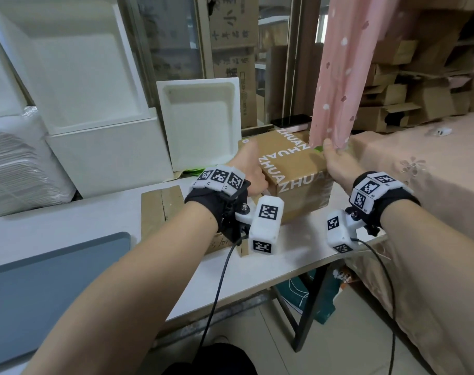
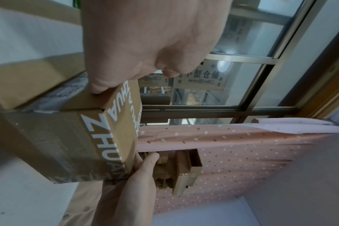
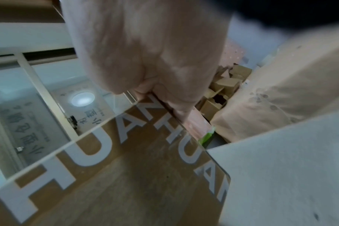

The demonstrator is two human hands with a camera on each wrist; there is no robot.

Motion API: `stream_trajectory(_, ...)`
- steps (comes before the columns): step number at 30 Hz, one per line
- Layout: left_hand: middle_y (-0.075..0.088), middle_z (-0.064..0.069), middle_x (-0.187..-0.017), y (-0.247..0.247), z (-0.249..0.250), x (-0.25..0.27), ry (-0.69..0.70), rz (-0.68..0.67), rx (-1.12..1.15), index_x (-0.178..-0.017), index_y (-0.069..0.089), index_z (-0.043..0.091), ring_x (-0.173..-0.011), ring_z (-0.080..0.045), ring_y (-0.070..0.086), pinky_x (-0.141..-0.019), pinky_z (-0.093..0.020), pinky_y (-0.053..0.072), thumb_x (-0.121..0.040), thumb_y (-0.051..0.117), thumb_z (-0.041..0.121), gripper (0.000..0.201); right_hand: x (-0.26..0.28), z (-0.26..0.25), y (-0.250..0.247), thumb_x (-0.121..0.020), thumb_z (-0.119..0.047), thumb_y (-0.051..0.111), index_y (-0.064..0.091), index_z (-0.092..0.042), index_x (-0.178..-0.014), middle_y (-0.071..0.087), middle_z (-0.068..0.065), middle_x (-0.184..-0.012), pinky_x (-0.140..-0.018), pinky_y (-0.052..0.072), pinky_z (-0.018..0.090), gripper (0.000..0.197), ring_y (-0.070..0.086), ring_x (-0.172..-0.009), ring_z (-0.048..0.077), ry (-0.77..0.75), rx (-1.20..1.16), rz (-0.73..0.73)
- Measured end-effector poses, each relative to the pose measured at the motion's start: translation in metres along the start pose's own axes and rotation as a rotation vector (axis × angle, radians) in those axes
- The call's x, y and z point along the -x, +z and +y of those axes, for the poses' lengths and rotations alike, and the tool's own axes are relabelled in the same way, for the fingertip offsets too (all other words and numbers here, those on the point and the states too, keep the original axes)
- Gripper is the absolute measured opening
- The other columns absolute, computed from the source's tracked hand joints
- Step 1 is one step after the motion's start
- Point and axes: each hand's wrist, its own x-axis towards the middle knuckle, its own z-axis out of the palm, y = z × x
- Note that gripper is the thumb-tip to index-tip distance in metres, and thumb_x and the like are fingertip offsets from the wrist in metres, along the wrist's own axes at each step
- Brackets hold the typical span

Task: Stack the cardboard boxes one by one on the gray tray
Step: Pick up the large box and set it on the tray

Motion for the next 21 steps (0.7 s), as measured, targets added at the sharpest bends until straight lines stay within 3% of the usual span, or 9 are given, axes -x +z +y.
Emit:
stream_trajectory(1,0.065,-0.008,-0.112,0.004,0.008,0.010,0.007,-0.011,0.019,-0.105,0.059,0.007,-0.080,-0.020,0.065,-0.068,-0.029,0.052,-0.101,0.028,0.038,0.044,0.004,-0.009,-0.006,-0.097,-0.062,0.016,0.049,-0.002,-0.138,0.050,0.021,-0.143,-0.114,0.030,0.047,0.079,0.045,-0.132,0.037,-0.010,0.012,0.017)
stream_trajectory(2,0.065,-0.010,-0.118,0.004,0.014,0.015,0.034,0.014,0.016,-0.109,0.058,0.007,-0.078,-0.020,0.065,-0.072,-0.027,0.051,-0.101,0.026,0.040,0.047,0.008,-0.019,-0.012,-0.097,-0.062,0.015,0.046,-0.001,-0.140,0.047,0.021,-0.145,-0.115,0.028,0.047,0.081,0.042,-0.134,0.037,-0.019,0.029,0.032)
stream_trajectory(5,0.059,-0.012,-0.128,-0.001,0.037,0.045,0.100,0.031,0.047,-0.138,0.046,0.005,-0.098,-0.020,0.058,-0.093,-0.030,0.040,-0.098,0.023,0.048,0.063,0.020,-0.049,-0.031,-0.100,-0.058,0.013,0.043,0.001,-0.142,0.043,0.021,-0.148,-0.116,0.025,0.041,0.079,0.038,-0.138,0.036,-0.076,0.076,0.071)
stream_trajectory(7,0.059,-0.010,-0.129,-0.007,0.050,0.064,0.113,0.025,0.095,-0.135,0.048,0.005,-0.111,-0.020,0.056,-0.101,-0.030,0.038,-0.097,0.023,0.048,0.063,0.031,-0.070,-0.036,-0.098,-0.061,0.013,0.042,-0.001,-0.144,0.042,0.020,-0.149,-0.117,0.024,0.042,0.080,0.037,-0.139,0.035,-0.129,0.089,0.088)
stream_trajectory(11,0.062,-0.009,-0.121,-0.028,0.062,0.104,0.194,0.025,0.127,-0.118,0.052,0.015,-0.101,-0.019,0.057,-0.086,-0.027,0.043,-0.099,0.022,0.045,0.046,0.054,-0.109,-0.026,-0.096,-0.065,0.011,0.053,-0.006,-0.138,0.051,0.019,-0.142,-0.114,0.028,0.044,0.083,0.043,-0.133,0.035,-0.188,0.077,0.064)
stream_trajectory(13,0.063,-0.012,-0.119,-0.042,0.064,0.129,0.242,0.036,0.112,-0.130,0.052,0.006,-0.102,-0.020,0.060,-0.083,-0.029,0.045,-0.102,0.021,0.044,0.056,0.063,-0.125,-0.014,-0.095,-0.066,0.011,0.055,-0.008,-0.136,0.055,0.018,-0.138,-0.112,0.031,0.044,0.084,0.047,-0.129,0.035,-0.218,0.078,0.033)
stream_trajectory(15,0.059,-0.013,-0.131,-0.063,0.065,0.149,0.259,0.055,0.122,-0.137,0.047,0.001,-0.115,-0.022,0.058,-0.088,-0.030,0.044,-0.103,0.020,0.044,0.061,0.076,-0.141,0.004,-0.096,-0.064,0.012,0.055,-0.006,-0.136,0.055,0.017,-0.138,-0.107,0.034,0.039,0.082,0.049,-0.127,0.034,-0.264,0.058,-0.013)
stream_trajectory(18,0.066,-0.013,-0.112,-0.101,0.068,0.180,0.298,0.143,0.112,-0.115,0.057,0.005,-0.094,-0.021,0.064,-0.072,-0.027,0.052,-0.102,0.019,0.043,0.055,0.096,-0.167,0.039,-0.099,-0.060,0.014,0.054,-0.002,-0.135,0.052,0.020,-0.140,-0.104,0.033,0.035,0.080,0.048,-0.129,0.034,-0.320,0.020,-0.079)
stream_trajectory(21,0.063,-0.011,-0.128,-0.145,0.069,0.212,0.297,0.244,0.117,-0.112,0.051,0.009,-0.098,-0.020,0.059,-0.079,-0.026,0.045,-0.100,0.020,0.045,0.049,0.120,-0.192,0.083,-0.100,-0.058,0.014,0.047,0.003,-0.139,0.047,0.023,-0.144,-0.109,0.031,0.037,0.080,0.044,-0.133,0.035,-0.365,-0.013,-0.156)
